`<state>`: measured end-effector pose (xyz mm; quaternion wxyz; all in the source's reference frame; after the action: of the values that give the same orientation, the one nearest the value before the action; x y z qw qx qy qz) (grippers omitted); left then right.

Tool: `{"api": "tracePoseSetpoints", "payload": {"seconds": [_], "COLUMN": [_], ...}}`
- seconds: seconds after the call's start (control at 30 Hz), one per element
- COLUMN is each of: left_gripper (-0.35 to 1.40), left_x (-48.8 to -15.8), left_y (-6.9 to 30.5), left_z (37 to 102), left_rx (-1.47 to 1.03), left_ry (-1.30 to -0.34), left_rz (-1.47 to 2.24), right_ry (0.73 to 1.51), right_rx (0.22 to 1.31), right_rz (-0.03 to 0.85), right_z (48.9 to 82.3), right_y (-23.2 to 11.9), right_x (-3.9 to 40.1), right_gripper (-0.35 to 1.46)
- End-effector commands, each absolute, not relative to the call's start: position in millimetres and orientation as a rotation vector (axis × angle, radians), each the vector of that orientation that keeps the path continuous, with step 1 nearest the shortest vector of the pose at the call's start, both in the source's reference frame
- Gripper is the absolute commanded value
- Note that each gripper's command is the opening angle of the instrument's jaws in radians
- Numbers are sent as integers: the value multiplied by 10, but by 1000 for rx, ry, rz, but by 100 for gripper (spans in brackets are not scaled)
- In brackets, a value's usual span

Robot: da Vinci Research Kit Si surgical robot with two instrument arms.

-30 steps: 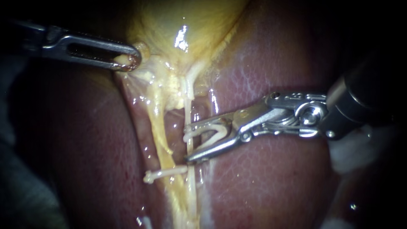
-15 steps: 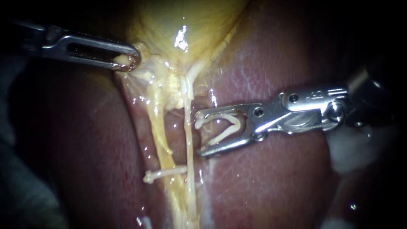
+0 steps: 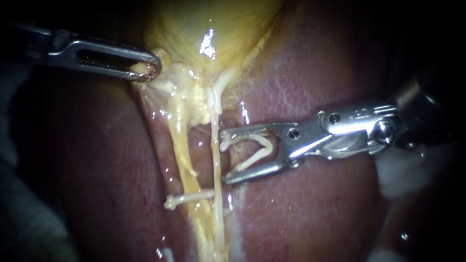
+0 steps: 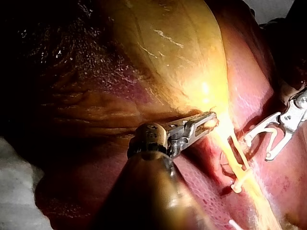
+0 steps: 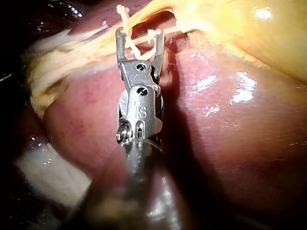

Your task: Clipping second clip left tube

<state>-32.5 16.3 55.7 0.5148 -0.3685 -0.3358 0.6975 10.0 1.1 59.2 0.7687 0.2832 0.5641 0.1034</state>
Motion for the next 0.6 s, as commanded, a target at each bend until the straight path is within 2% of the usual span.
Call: {"api": "tracePoseSetpoints", "payload": {"seconds": [0.03,0.33,0.6], "left_gripper": [-35,-35,-35], "left_x": [-325,-325,-325], "left_y": [162,162,162], "left_z": [557,557,557], "left_rx": [-885,-886,-886], "left_ry": [-807,-807,-807], "left_rz": [1676,1676,1676], "right_ry": [1222,1147,1067], "right_rx": [618,869,993], "right_rz": [229,364,517], "right_z": [592,593,595], "right_y": [10,9,9], "right_x": [101,110,116], "right_gripper": [50,49,49]}}
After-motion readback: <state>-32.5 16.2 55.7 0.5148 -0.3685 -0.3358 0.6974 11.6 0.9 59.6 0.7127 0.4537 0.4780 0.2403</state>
